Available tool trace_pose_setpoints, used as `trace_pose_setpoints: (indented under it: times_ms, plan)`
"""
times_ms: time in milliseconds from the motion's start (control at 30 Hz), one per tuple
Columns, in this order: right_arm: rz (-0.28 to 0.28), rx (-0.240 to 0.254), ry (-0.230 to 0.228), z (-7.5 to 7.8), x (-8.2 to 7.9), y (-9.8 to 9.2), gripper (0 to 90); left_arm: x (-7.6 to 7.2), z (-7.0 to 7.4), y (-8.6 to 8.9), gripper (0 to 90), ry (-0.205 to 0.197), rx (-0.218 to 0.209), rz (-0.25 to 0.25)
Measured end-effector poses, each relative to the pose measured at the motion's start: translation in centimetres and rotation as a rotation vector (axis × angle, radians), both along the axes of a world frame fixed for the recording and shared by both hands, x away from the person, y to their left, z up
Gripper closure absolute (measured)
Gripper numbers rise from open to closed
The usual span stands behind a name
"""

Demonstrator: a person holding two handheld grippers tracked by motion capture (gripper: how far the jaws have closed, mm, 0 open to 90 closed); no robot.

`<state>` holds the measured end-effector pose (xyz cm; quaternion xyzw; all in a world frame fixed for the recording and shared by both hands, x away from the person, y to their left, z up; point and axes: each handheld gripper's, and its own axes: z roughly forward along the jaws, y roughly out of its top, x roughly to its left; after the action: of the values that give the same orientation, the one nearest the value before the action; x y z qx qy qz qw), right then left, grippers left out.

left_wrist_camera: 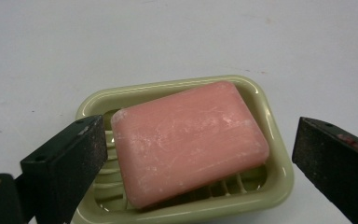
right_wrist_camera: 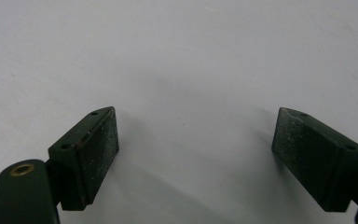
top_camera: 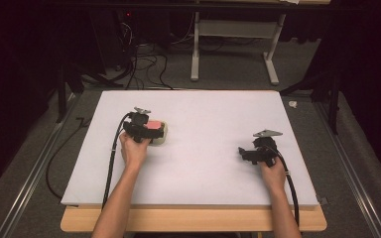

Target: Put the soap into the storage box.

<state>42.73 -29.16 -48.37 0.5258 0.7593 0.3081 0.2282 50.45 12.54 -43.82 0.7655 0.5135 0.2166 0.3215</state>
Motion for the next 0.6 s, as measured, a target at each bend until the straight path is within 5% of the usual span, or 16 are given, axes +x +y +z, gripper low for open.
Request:
trace_pose_setpoints:
  times_ms: [600]
  plan:
    - [0.000,0.000,0.000,0.0,0.0,0.0,15.3,-3.6,2.3,1.7,7.5,-0.067,-0.044,-0.051]
